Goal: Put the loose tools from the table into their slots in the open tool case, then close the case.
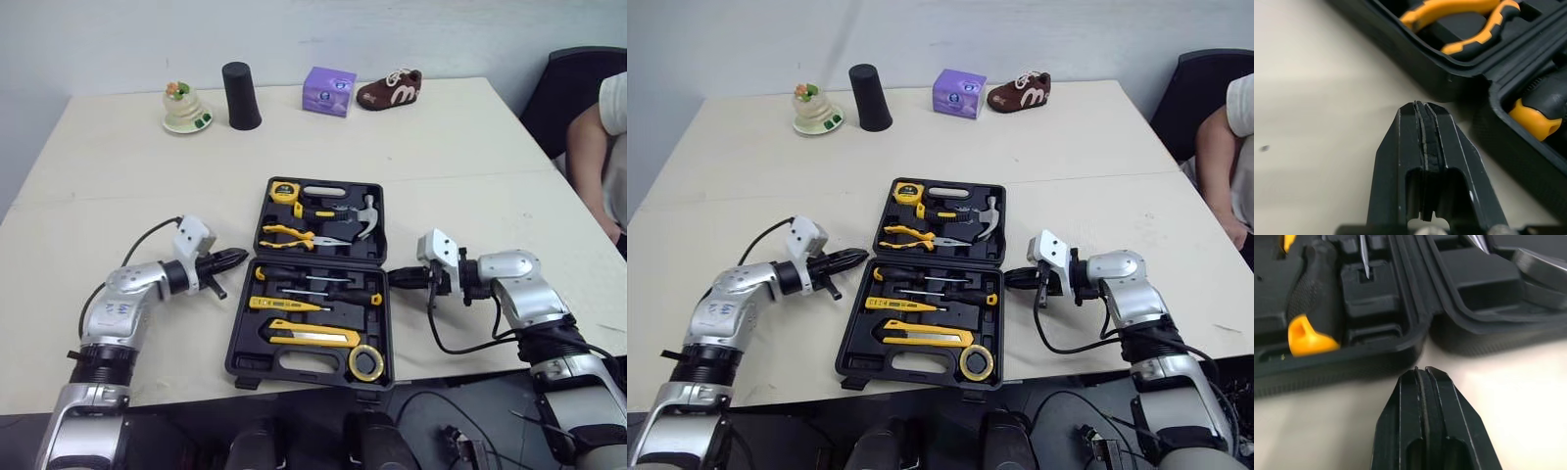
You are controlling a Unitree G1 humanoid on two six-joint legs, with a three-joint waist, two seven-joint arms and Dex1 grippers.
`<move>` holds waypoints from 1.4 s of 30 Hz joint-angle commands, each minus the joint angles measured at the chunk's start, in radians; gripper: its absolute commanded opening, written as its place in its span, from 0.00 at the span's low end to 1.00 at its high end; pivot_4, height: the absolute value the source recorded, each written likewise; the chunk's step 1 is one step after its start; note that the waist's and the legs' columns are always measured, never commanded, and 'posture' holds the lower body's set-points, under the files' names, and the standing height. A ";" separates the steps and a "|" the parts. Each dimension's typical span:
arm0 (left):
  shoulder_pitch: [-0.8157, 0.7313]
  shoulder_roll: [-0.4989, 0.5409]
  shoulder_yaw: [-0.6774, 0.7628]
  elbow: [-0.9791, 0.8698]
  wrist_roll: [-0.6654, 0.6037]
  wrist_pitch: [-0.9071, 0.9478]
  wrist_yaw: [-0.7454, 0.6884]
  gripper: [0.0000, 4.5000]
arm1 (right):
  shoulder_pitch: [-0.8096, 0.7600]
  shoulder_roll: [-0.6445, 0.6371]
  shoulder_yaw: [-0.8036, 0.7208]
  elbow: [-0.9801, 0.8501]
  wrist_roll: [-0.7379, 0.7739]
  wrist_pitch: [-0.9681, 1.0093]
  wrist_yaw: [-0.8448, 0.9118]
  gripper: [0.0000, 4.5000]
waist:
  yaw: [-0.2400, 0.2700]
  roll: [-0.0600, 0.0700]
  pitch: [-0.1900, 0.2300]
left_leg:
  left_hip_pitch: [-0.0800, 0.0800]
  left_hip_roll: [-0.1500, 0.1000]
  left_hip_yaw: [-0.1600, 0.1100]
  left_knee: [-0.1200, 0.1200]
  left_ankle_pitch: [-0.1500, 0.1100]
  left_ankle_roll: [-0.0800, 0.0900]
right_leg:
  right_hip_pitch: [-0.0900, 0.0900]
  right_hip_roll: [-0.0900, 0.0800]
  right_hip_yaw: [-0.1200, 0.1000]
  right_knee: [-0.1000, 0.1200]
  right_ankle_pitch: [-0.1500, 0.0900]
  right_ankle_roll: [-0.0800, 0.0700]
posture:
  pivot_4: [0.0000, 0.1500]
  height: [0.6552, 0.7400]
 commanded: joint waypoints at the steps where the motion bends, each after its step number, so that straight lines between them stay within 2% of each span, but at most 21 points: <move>1: -0.017 -0.021 -0.030 0.005 0.026 -0.024 -0.025 0.01 | -0.022 0.017 0.005 -0.016 -0.014 -0.016 0.000 0.00 | -0.001 0.000 0.000 | 0.000 0.000 0.000 0.000 0.000 0.000 | 0.000 0.000 0.000 0.001 0.000 0.000 | 1.00 1.00; 7: 0.043 -0.045 -0.024 -0.074 0.008 -0.021 -0.039 0.01 | -0.053 0.045 0.006 0.019 -0.030 -0.050 0.005 0.00 | -0.005 0.000 0.000 | 0.001 0.000 0.001 0.001 0.000 0.000 | -0.001 0.000 0.001 0.003 0.000 0.000 | 1.00 1.00; 11: 0.092 -0.052 -0.018 -0.144 0.006 -0.004 -0.038 0.01 | -0.101 0.069 0.008 0.090 -0.063 -0.100 -0.007 0.00 | -0.005 0.000 0.000 | 0.001 0.000 0.001 0.001 0.000 0.000 | -0.002 -0.001 0.001 0.004 0.000 0.000 | 1.00 1.00; 14: 0.152 -0.061 0.001 -0.236 0.006 0.042 0.016 0.01 | -0.180 0.105 0.014 0.198 -0.100 -0.166 -0.023 0.00 | -0.015 0.000 0.000 | 0.001 0.000 0.002 0.001 0.000 0.000 | -0.001 -0.001 0.002 0.004 0.000 0.000 | 1.00 1.00; 21: 0.125 -0.061 0.025 -0.210 0.040 0.047 0.069 0.01 | -0.252 0.136 0.008 0.337 -0.147 -0.251 -0.016 0.00 | -0.023 0.000 0.000 | 0.001 0.001 0.002 0.001 0.000 0.000 | -0.002 -0.004 0.002 0.005 0.000 0.000 | 1.00 1.00; 24: 0.118 -0.053 0.034 -0.199 0.047 0.056 0.083 0.01 | -0.261 0.131 0.007 0.352 -0.151 -0.230 0.004 0.00 | -0.023 0.000 0.000 | 0.001 0.001 0.002 0.002 0.000 0.000 | -0.002 -0.004 0.002 0.005 0.000 0.000 | 1.00 1.00; 25: 0.130 -0.030 0.048 -0.211 0.050 0.076 0.088 0.01 | -0.259 0.111 0.005 0.340 -0.141 -0.160 0.039 0.00 | -0.023 0.000 0.000 | 0.001 0.000 0.002 0.002 0.000 0.000 | -0.002 -0.004 0.002 0.005 0.000 0.000 | 1.00 1.00; 26: 0.141 -0.013 0.058 -0.222 0.052 0.091 0.090 0.14 | -0.257 0.097 0.003 0.328 -0.132 -0.108 0.065 0.00 | -0.023 0.000 0.000 | 0.001 0.001 0.002 0.002 0.000 0.000 | -0.002 -0.005 0.002 0.005 0.000 0.000 | 1.00 1.00; 28: 0.186 0.035 0.115 -0.264 0.022 0.116 0.073 0.22 | -0.266 0.069 -0.025 0.324 -0.132 -0.117 0.032 0.11 | -0.023 0.000 0.000 | 0.001 0.001 0.002 0.001 0.000 0.000 | -0.002 -0.005 0.002 0.006 0.000 0.000 | 1.00 1.00; 29: 0.207 0.052 0.149 -0.290 -0.005 0.133 0.065 0.31 | -0.267 0.051 -0.030 0.314 -0.138 -0.127 0.029 0.16 | -0.025 0.000 0.000 | 0.001 0.001 0.002 0.001 0.000 0.000 | -0.002 -0.005 0.002 0.006 0.000 0.000 | 1.00 1.00; 30: 0.230 0.075 0.189 -0.318 -0.031 0.129 0.047 0.43 | -0.279 0.035 -0.046 0.310 -0.142 -0.123 -0.003 0.28 | -0.027 0.000 0.000 | 0.000 0.001 0.002 0.001 0.000 -0.001 | -0.004 -0.006 0.003 0.006 0.000 0.000 | 1.00 1.00; 31: 0.244 0.094 0.216 -0.344 -0.047 0.129 0.038 0.48 | -0.289 0.022 -0.059 0.292 -0.131 -0.070 -0.007 0.34 | -0.027 0.000 0.000 | 0.000 0.001 0.004 0.000 0.000 -0.001 | -0.005 -0.006 0.003 0.006 0.000 0.000 | 1.00 1.00; 34: 0.228 0.149 0.281 -0.435 -0.124 0.219 0.025 0.74 | -0.327 -0.015 -0.077 0.217 -0.122 0.195 -0.053 0.64 | -0.025 0.001 0.001 | -0.006 0.002 0.005 0.000 0.000 -0.001 | -0.011 -0.007 0.002 0.007 0.000 0.000 | 1.00 1.00; 37: 0.131 0.212 0.299 -0.486 -0.140 0.528 0.165 1.00 | -0.412 -0.041 -0.019 0.132 -0.216 0.499 -0.148 0.95 | -0.022 0.001 0.001 | -0.008 0.002 0.004 0.004 0.000 0.000 | -0.013 -0.008 0.002 0.006 0.000 -0.001 | 1.00 1.00; 38: 0.096 0.215 0.301 -0.492 -0.164 0.610 0.189 1.00 | -0.438 -0.043 0.008 0.104 -0.221 0.594 -0.127 0.98 | -0.021 0.001 0.001 | -0.008 0.001 0.004 0.004 0.001 0.000 | -0.013 -0.008 0.003 0.006 0.000 -0.001 | 1.00 1.00; 42: -0.100 0.157 0.317 -0.477 -0.266 0.902 0.277 1.00 | -0.558 0.000 0.009 0.075 -0.151 0.988 -0.126 0.98 | -0.016 0.001 0.001 | -0.009 0.001 0.002 0.002 0.000 -0.001 | -0.013 -0.007 0.002 0.009 0.000 -0.001 | 1.00 1.00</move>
